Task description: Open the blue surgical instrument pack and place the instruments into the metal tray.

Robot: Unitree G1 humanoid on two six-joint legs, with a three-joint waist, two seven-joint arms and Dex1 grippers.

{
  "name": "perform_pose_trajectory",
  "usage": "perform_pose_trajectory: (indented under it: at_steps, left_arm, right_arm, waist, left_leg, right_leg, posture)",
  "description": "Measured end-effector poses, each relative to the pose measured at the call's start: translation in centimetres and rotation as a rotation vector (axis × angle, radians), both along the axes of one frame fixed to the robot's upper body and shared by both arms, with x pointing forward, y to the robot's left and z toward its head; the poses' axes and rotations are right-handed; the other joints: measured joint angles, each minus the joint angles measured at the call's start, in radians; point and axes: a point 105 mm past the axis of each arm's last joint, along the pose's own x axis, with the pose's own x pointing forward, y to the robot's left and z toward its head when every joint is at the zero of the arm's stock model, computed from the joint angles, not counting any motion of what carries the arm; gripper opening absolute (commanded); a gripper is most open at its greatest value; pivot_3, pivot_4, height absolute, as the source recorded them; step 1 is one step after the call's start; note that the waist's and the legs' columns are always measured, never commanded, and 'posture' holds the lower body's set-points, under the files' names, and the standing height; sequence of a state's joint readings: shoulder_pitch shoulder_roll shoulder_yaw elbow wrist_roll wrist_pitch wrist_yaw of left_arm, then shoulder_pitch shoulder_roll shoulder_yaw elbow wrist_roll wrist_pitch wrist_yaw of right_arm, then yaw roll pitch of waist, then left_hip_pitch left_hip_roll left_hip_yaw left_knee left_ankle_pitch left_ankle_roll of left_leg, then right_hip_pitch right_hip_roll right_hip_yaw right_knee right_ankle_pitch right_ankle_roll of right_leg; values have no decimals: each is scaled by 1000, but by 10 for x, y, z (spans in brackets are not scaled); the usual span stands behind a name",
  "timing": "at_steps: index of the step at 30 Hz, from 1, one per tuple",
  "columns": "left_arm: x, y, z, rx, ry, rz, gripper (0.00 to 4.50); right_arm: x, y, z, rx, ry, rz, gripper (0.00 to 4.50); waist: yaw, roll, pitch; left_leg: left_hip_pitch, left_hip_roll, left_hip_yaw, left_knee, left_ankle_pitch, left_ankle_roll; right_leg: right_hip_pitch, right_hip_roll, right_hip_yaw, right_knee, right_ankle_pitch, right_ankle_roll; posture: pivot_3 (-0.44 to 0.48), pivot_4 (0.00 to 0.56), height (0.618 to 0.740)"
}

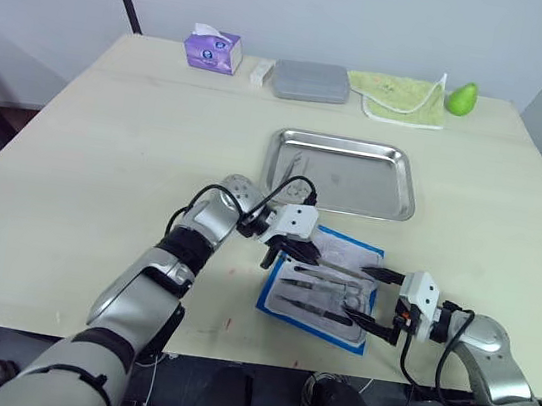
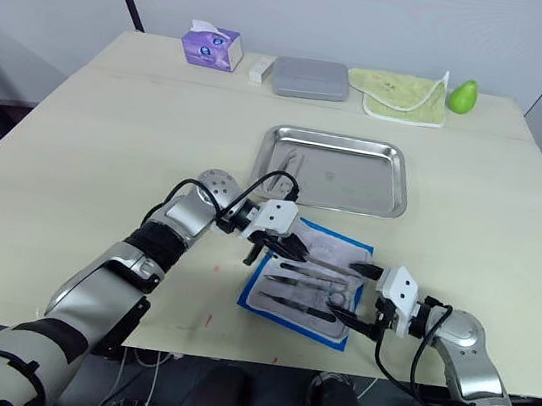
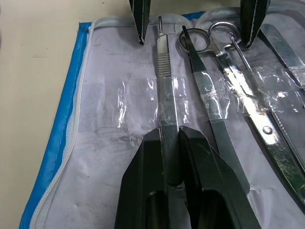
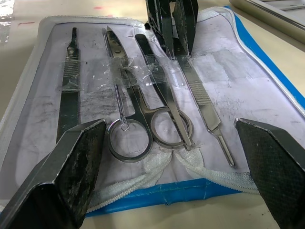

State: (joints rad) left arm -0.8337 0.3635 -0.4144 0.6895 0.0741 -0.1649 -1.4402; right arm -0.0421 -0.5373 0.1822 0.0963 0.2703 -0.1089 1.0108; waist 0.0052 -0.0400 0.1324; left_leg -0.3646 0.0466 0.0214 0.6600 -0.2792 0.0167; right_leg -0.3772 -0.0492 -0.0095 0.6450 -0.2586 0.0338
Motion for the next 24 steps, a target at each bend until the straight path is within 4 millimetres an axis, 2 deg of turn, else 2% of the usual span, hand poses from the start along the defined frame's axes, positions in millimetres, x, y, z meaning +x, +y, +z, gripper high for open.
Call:
perform_pose_trajectory:
  at_steps: [12,24]
  left_arm:
    - [1,3,8,79,25,13,15]
    - [1,17,21,154,33,36,15]
  right_arm:
    - [2,6,0,-10,1,6,4500]
    - [5,10,-1,-5,-10,21,4500]
  waist:
    - [-18,-1,-1]
    - [-25,-3,-2]
  left_leg:
    - [0,1,-1,0,0,0]
    - [3,6,1,-1,0,0]
  right_leg:
    - [0,2,0,0,0,0]
    - [0,5,1,0,1,-1]
  posture:
    - [0,150,736]
    - [0,150,736]
